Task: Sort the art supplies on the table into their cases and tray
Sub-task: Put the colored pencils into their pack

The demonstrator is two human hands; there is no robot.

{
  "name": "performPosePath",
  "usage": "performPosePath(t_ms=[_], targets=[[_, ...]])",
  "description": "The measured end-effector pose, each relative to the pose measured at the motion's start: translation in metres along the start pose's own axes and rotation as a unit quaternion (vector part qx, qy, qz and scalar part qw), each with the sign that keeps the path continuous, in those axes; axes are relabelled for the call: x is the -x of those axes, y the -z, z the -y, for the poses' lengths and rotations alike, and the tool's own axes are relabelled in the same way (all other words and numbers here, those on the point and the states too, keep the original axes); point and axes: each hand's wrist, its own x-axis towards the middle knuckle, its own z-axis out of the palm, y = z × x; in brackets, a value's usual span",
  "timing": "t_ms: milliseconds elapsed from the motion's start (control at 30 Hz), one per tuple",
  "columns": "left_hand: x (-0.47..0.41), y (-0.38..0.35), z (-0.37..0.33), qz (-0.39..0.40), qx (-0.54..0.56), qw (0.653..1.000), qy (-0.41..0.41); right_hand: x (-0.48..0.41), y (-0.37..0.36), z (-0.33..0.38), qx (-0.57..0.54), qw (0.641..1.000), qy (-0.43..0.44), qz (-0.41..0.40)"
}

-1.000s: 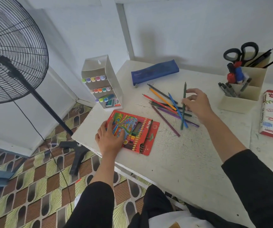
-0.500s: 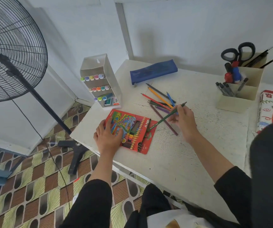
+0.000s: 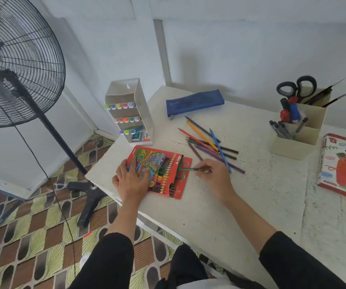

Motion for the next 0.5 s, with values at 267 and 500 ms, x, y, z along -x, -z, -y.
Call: performPosePath(t_ms=[267, 500], targets=[[0.0, 0.002, -0.001, 0.006, 0.002, 1.0, 0.003, -0.003, -0.019, -0.012, 0.214, 0.971, 0.087, 0.067], [0.002, 0.005, -0.005, 0.005, 0.019, 1.0, 0.01, 0.002, -0.033, 0.001, 0.198, 0.978, 0.058, 0.028]])
